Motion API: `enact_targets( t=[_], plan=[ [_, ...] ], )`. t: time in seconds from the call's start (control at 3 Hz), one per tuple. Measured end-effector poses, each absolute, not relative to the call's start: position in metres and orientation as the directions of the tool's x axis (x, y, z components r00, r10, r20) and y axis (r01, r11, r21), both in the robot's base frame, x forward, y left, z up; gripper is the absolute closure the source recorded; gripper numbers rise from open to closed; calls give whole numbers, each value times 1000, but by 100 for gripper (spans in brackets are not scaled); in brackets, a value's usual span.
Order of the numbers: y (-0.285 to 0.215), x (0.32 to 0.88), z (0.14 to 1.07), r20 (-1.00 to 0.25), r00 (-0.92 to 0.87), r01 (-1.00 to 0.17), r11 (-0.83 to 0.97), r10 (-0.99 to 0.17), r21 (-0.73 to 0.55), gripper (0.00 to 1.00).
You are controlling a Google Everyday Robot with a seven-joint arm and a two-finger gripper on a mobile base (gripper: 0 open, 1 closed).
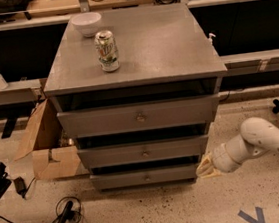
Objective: Close middle drawer
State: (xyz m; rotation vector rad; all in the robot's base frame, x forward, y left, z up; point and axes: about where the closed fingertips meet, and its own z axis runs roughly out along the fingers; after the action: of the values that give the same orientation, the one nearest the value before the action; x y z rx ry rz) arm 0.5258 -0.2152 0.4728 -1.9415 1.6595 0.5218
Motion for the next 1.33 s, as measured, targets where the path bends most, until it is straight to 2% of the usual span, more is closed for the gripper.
enact_targets(
  t=[0.33,0.67,1.0,1.33],
  plan=[
    [-252,475,527,-496,156,-988,-124,-854,-96,100],
    [-280,425,576,-390,59,-994,-18,-919,-107,100],
    [-290,409,608,-326,19,-986,36,-945,-162,85],
    [-290,408,607,-328,19,-987,35,-945,-159,62]
  ],
)
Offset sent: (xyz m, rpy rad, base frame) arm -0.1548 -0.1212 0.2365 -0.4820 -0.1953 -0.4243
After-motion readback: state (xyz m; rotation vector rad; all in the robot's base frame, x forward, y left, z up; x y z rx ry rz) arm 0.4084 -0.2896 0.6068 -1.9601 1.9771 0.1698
